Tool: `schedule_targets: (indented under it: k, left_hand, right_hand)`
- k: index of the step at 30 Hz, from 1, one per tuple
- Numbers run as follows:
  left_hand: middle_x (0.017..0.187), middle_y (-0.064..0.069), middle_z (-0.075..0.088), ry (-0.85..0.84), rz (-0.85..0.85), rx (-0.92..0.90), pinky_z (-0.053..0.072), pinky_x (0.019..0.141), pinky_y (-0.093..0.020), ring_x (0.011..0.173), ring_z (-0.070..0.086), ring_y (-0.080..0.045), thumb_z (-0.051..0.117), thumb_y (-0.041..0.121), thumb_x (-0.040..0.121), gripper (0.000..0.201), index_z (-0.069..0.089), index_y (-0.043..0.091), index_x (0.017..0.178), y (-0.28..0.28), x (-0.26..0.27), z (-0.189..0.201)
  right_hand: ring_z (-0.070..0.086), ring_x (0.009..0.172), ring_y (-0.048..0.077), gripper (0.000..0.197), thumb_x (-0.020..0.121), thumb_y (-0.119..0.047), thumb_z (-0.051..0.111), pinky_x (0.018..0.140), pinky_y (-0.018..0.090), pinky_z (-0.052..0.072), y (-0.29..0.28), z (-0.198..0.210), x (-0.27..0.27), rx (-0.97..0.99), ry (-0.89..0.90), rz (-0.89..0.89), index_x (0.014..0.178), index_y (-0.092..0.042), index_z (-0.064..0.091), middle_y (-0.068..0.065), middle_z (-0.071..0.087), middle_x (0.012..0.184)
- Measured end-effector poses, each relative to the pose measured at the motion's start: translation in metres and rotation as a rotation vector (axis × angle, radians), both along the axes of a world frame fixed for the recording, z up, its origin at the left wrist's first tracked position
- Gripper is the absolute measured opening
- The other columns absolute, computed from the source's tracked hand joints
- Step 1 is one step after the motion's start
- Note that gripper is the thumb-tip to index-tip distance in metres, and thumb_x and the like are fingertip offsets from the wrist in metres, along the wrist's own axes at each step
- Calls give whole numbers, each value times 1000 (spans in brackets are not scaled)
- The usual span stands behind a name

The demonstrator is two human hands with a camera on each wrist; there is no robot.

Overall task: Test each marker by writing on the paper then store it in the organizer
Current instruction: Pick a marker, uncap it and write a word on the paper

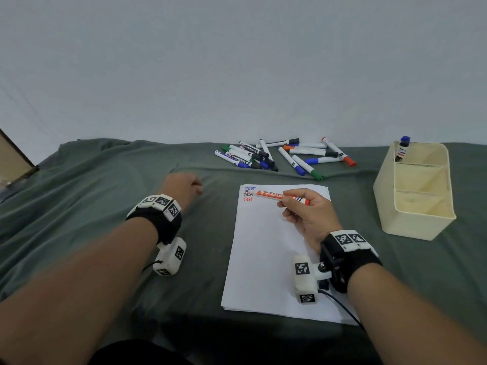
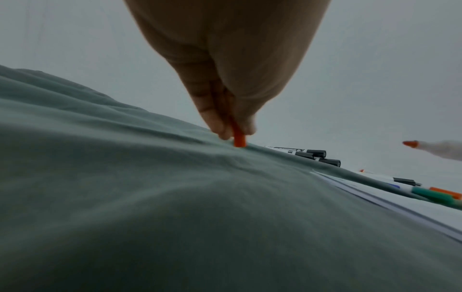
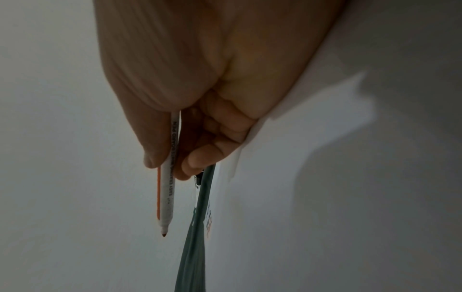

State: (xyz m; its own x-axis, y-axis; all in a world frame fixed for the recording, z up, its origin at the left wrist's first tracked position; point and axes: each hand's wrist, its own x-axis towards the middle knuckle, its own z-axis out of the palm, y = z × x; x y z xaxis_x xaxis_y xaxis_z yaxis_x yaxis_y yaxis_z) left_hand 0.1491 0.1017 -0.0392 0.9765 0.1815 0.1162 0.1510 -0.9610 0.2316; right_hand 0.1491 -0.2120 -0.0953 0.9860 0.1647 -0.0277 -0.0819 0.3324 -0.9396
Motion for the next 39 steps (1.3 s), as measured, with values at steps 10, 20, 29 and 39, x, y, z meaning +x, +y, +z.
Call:
schedule_targets:
  k: [10,20,29,39]
  left_hand:
    - [74,9,74,-83,-294,-439,57,59,-26,55,69,-7,57,39,92,10,60,48,88,-57,-6,7]
    - [64,5,70,-93,-251,-401,52,64,-28,56,64,-1,55,32,96,14,56,39,84,-72,-3,10]
    - [68,8,67,-81,-250,-327,44,62,-24,64,62,0,53,30,98,11,58,36,90,-79,-5,15]
    - [78,6,62,-76,-307,-285,39,57,-25,68,53,-11,50,21,99,8,56,20,94,-105,5,5]
  right_hand:
    - [66,64,20,12,82,-16,78,59,25,54,-1,0,-1,25,-8,11,93,-20,80,21,76,95]
    - [64,61,20,13,90,-3,72,56,25,52,-2,3,-3,58,2,-33,91,-15,77,23,75,91]
    - [63,59,19,10,91,-2,71,54,25,50,-3,3,-2,56,9,-67,96,-11,73,21,75,88]
    - [66,61,20,13,94,1,66,55,24,51,-2,6,-3,32,0,-84,98,-11,71,16,76,86]
